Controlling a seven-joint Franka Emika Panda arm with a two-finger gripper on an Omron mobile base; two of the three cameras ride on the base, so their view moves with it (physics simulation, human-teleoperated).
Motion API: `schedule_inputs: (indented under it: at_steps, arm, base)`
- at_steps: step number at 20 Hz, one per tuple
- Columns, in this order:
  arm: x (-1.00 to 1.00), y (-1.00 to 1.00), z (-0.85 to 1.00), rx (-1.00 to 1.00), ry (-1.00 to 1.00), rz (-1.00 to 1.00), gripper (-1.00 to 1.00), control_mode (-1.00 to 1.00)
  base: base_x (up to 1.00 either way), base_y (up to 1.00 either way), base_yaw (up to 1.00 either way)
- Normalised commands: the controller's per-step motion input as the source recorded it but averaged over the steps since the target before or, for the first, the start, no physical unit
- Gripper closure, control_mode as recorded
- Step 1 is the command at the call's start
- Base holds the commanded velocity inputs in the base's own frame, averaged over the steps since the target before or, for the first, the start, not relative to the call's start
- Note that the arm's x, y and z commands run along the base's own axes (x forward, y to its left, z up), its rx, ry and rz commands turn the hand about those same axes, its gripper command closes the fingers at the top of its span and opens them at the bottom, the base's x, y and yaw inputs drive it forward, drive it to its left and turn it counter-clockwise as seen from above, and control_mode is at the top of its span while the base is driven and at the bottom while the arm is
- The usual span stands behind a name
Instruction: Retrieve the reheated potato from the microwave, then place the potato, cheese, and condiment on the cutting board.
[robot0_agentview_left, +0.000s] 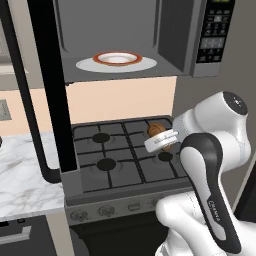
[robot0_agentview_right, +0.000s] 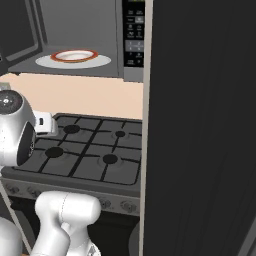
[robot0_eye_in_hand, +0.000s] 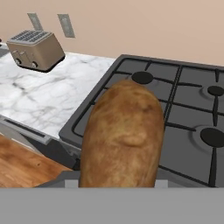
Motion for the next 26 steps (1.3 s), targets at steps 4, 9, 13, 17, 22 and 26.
schedule_inputs:
  at_steps: [4, 9, 13, 17, 22, 26]
  arm:
    - [0.00, 0.00, 0.00, 0.00, 0.00, 0.00, 1.00, -1.00]
    - [0.00, 0.00, 0.00, 0.00, 0.00, 0.00, 1.00, 1.00]
    - [0.00, 0.00, 0.00, 0.00, 0.00, 0.00, 1.00, 1.00]
    - [0.00, 0.00, 0.00, 0.00, 0.00, 0.00, 1.00, 1.00]
    - [0.00, 0.00, 0.00, 0.00, 0.00, 0.00, 1.00, 1.00]
    - [0.00, 0.00, 0.00, 0.00, 0.00, 0.00, 1.00, 1.00]
  base:
    - [0.00, 0.00, 0.00]
    - [0.00, 0.00, 0.00]
    - [0.00, 0.00, 0.00]
    - [-0.24, -0.01, 0.00]
    - [-0.66, -0.09, 0.25]
    - [-0.53, -0.06, 0.40]
